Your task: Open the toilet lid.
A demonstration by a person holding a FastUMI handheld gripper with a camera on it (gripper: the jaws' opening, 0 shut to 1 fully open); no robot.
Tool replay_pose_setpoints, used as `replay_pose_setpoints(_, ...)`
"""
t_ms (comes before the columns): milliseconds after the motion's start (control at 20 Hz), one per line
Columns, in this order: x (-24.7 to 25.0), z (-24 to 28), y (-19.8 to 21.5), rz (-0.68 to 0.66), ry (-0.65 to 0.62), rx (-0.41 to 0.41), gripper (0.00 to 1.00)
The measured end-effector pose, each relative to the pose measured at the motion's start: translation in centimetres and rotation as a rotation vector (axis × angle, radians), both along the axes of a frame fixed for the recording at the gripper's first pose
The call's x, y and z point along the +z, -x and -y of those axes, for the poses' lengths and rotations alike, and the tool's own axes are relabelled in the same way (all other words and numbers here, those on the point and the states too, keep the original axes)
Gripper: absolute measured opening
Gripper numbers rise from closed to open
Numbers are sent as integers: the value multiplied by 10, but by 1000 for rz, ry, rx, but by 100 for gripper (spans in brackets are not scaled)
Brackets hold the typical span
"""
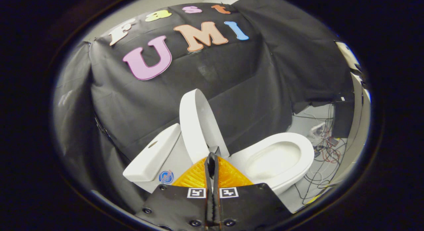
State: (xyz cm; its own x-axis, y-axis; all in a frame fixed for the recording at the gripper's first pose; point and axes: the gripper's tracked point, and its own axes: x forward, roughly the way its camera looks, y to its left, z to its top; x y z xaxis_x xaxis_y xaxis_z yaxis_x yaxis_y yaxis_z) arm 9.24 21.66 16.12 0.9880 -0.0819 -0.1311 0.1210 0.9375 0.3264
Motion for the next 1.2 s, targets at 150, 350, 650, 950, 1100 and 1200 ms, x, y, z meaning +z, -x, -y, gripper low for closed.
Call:
replay_pose_setpoints(150, 2, -12, -2, -3, 40, 15, 1)
replay_pose_setpoints(350, 0, -24, -4, -5, 69, 36, 1)
replay_pose_setpoints(650, -1, -51, -8, -3, 116, 74, 1)
replay_pose_setpoints(950, -4, -72, -11, -4, 210, 105, 1)
replay_pose_setpoints(1100, -12, -77, -12, -6, 277, 114, 1)
replay_pose_setpoints(1200, -11, -80, -12, -11, 340, 104, 1)
